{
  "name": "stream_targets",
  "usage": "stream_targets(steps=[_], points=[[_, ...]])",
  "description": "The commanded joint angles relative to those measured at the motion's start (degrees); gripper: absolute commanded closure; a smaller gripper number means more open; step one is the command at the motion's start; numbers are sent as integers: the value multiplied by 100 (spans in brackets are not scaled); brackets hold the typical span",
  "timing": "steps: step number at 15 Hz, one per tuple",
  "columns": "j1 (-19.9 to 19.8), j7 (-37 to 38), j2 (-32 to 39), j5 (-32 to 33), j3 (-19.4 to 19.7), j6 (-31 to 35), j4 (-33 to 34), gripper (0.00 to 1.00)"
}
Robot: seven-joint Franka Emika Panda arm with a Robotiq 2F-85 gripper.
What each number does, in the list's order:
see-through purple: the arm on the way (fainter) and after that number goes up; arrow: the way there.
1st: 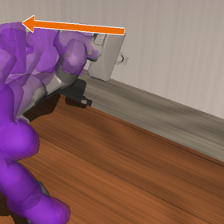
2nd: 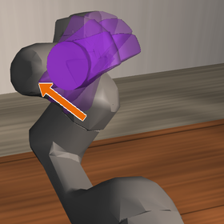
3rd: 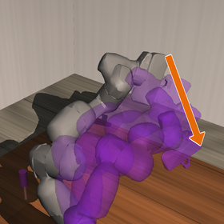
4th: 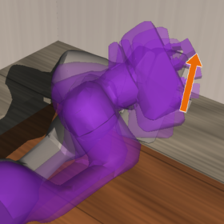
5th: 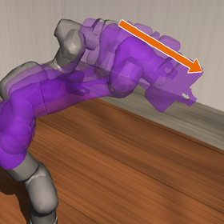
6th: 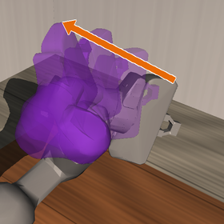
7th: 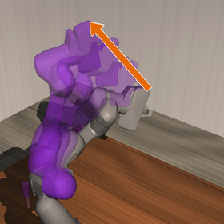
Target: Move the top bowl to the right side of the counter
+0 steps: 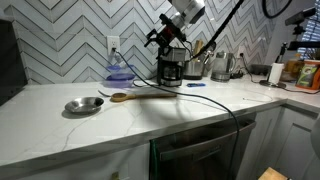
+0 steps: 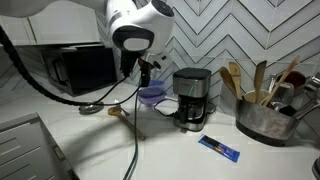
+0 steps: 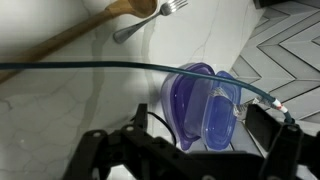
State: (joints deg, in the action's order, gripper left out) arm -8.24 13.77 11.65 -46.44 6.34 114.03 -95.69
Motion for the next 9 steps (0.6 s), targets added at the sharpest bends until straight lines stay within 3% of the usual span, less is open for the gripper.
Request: stream_targets(steps=[1, 9], points=[[35, 90, 218, -65, -27, 198, 133, 0], [321, 286, 987, -236, -353, 1786, 357, 0]])
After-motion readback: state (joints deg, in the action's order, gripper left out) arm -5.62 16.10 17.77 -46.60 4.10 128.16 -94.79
